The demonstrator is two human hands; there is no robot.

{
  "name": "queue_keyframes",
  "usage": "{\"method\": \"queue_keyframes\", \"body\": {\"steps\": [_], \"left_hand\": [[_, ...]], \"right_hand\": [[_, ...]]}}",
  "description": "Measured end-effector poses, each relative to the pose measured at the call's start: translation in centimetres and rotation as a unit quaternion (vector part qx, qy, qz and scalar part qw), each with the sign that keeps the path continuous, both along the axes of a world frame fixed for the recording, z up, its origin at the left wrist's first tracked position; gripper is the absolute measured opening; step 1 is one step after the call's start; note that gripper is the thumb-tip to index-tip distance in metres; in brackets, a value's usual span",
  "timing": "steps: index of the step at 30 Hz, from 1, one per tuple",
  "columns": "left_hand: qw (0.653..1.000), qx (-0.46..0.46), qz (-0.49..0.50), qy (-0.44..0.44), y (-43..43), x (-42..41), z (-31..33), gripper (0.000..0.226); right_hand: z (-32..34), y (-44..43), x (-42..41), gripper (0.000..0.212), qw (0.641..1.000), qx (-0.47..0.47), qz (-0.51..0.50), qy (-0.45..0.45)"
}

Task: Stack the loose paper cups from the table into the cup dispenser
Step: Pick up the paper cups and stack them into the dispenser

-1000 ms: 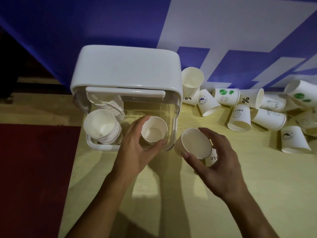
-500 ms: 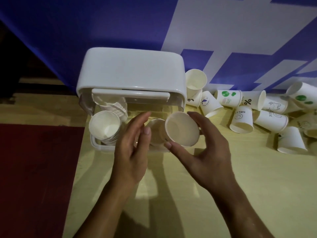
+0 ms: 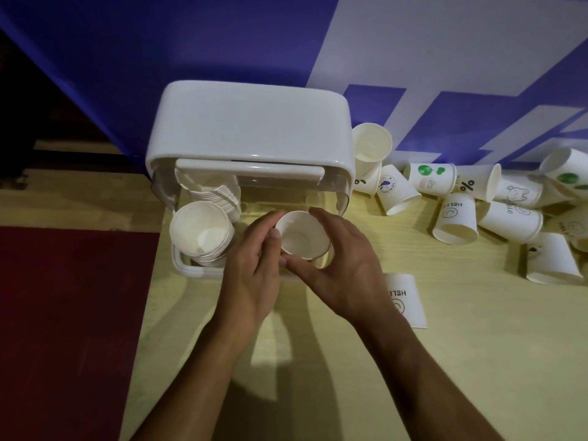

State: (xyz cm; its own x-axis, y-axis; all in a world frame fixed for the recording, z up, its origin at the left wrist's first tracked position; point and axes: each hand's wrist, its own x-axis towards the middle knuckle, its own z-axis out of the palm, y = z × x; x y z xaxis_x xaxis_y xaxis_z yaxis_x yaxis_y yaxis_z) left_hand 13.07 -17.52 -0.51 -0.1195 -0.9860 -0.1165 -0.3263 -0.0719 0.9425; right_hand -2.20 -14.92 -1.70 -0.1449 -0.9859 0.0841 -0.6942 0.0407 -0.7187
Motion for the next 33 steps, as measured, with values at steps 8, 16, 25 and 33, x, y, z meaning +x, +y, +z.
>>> {"method": "queue_keyframes", "body": {"steps": [8,16,25,33], "left_hand": [[0.996,0.007,-0.017,-0.086,-0.3,0.4,-2.0,0.038],[0.98,-0.158,-0.033,-0.117,2.2,0.3,1.3,0.037],[0.733,-0.333,-0.55,-0.22,3.2,-10.9,-1.9,0.072],[0.548,-0.443,-0.651,-0.284,-0.5,-18.0,-6.9,0.083]], "right_hand": [[-1.7,0.0,0.2,0.096,0.998,0.038,-0.013,0.04],[0.9,4.1,-2.0,0.085,0.998,0.015,-0.046,0.034],[2.2,17.9,-15.2,0.035,0.953,0.053,-0.299,0.025],[-0.1,23.3,-24.7,0.046,0.921,0.125,-0.369,0.002]]}}
